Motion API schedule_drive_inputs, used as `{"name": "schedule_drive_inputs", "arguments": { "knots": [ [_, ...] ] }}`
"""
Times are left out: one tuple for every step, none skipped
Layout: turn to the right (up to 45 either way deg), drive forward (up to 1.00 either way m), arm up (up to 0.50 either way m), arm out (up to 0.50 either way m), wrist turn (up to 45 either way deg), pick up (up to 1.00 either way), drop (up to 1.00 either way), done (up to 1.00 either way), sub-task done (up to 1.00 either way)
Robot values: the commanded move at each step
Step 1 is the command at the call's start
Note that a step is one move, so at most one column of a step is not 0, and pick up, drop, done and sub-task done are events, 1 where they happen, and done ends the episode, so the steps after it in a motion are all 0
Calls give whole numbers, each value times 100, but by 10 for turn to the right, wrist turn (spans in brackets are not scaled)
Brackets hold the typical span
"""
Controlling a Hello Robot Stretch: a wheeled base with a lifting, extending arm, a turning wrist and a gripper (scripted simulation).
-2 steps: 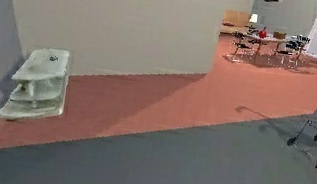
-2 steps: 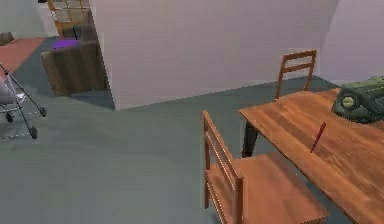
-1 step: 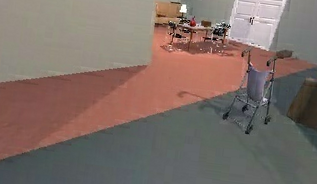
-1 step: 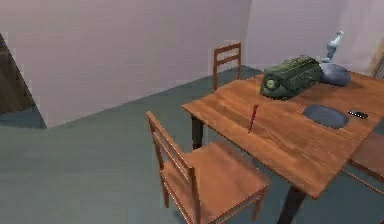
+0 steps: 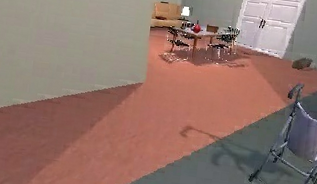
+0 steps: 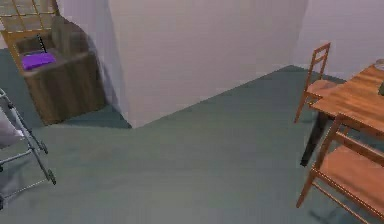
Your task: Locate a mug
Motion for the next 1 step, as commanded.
{"name": "schedule_drive_inputs", "arguments": {
  "knots": [
    [0, 100, 0, 0, 0, 0, 0, 0, 0]
  ]
}}
